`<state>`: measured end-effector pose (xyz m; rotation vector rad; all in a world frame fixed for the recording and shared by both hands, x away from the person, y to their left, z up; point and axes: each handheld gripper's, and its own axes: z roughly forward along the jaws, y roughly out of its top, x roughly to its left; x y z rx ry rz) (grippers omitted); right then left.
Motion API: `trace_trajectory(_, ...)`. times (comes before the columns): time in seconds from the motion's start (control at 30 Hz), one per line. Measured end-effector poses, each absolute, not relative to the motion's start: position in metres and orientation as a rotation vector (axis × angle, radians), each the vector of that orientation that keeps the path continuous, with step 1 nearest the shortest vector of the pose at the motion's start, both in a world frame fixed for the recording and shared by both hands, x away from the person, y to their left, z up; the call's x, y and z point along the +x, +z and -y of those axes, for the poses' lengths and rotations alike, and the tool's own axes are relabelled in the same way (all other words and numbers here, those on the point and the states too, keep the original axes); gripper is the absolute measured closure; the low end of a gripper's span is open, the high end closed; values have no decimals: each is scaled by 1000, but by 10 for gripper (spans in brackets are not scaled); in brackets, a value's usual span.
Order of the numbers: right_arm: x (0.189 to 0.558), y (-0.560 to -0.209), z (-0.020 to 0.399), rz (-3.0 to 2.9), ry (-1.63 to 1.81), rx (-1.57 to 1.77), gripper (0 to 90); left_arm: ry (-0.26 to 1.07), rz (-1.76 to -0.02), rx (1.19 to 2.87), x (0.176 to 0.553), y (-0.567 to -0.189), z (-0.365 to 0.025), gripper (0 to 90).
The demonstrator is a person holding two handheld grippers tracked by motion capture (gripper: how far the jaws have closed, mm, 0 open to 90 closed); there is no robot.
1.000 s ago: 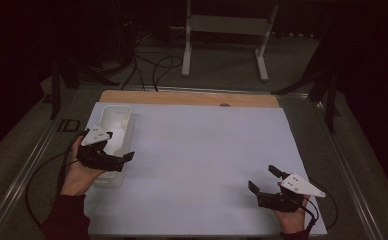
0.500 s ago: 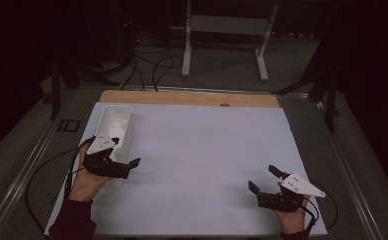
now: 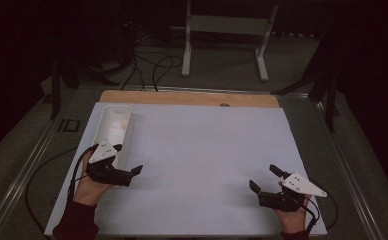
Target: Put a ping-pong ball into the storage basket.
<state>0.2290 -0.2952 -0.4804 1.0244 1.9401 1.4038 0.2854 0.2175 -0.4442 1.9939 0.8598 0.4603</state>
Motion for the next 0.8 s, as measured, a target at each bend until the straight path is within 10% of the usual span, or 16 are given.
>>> trace_trajectory(0.8, 233, -480, 295, -1953, 1407, 1030, 85, 450, -814, 1970, 275, -446, -226, 4)
